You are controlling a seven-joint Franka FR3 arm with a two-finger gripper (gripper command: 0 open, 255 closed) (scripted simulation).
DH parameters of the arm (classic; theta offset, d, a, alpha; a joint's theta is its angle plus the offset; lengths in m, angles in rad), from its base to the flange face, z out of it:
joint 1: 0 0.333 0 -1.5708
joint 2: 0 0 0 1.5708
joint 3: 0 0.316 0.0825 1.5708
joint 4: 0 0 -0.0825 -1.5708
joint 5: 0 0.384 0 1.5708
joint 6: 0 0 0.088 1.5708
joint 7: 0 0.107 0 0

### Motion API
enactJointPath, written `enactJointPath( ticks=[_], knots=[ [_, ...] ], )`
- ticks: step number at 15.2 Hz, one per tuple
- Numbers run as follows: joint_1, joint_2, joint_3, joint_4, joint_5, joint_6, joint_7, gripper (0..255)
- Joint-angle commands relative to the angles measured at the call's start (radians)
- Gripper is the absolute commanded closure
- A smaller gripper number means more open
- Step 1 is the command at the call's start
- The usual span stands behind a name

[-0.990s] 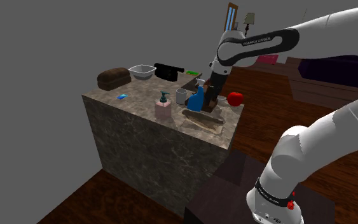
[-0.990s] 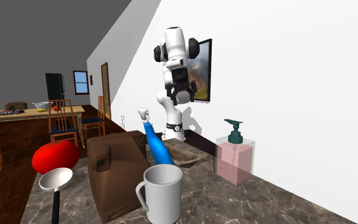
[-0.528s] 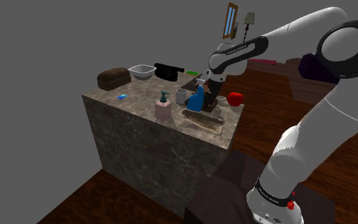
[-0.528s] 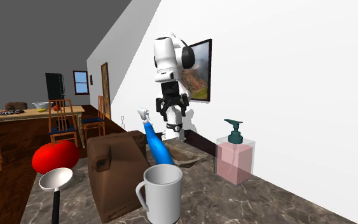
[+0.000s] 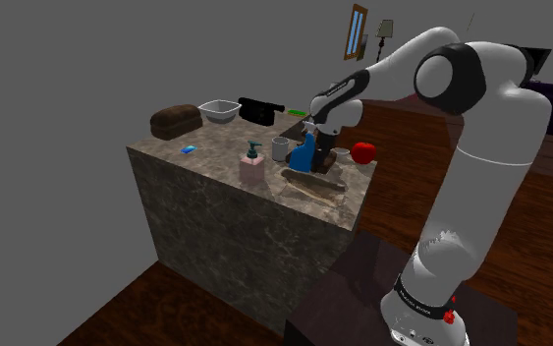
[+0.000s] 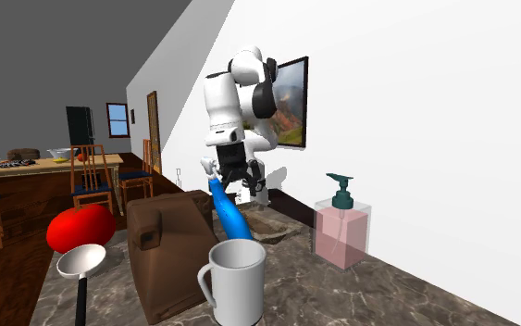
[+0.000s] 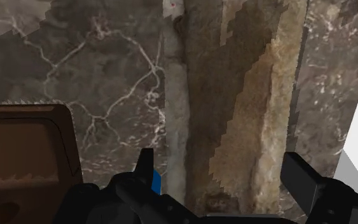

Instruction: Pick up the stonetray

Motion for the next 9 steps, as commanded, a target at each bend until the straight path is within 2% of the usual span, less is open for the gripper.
enactJointPath(
  ticks=[1, 9],
  knots=[
    [-0.018, 0.086, -0.003, 0.054, 0.049, 0.011, -0.07, 0],
    [-0.032, 0.16, 0.016, 0.031, 0.109, 0.093, -0.121, 0]
  ],
)
